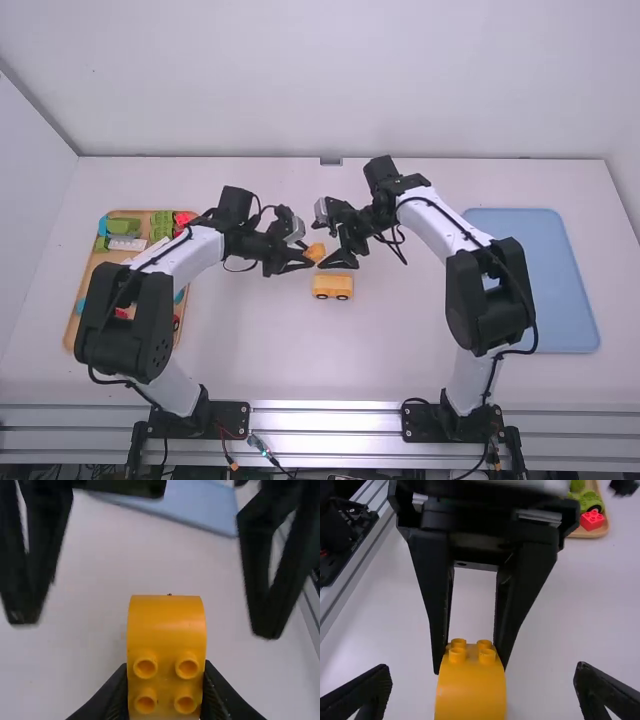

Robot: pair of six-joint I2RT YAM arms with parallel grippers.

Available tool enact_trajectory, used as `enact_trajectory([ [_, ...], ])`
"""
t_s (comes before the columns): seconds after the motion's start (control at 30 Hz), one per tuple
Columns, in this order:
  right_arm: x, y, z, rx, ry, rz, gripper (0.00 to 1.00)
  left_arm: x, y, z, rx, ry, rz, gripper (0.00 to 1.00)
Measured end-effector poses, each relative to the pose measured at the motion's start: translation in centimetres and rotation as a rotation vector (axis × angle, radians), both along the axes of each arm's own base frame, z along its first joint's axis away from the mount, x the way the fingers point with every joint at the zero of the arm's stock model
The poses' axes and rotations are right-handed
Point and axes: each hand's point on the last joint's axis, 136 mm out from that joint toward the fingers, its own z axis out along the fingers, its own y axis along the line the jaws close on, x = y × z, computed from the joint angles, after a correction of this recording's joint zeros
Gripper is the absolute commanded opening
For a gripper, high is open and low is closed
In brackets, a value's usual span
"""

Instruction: Assemble lego blocks to make yellow taxi

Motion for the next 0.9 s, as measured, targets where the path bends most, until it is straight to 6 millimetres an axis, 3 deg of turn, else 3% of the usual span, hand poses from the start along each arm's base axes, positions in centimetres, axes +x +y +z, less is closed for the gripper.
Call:
enact_trajectory([
  [0.13, 0.3, -0.4, 0.0, -0.002, 0.007, -0.013, 0.99, -0.4, 1.3, -2.2, 0.133, 0.027, 0.024, 0.16],
  [0.23, 0.9, -1.5, -0.1, -0.009, 0.025, -0.049, 0.99, -2.1, 3.4, -4.7, 0.306, 0.047, -0.010, 0.15],
  [0.43, 2.1, -3.5, -0.4, -0.044, 0.105, -0.150, 0.99, -2.5, 6.0, -7.1, 0.534, -0.013, -0.055, 0.10],
  [0.57, 2.1, -4.5, -0.5, -0.063, 0.168, -0.190, 0.99, -2.1, 6.4, -7.9, 0.643, -0.104, -0.114, 0.05],
  [0.73, 1.5, -4.6, -0.6, -0.076, 0.205, -0.195, 0.99, -1.1, 6.2, -8.9, 0.758, -0.228, -0.156, 0.07],
  [0.9, 1.0, -4.2, -0.6, -0.084, 0.224, -0.183, 0.99, -2.3, 6.5, -10.8, 0.803, -0.227, -0.175, 0.06],
])
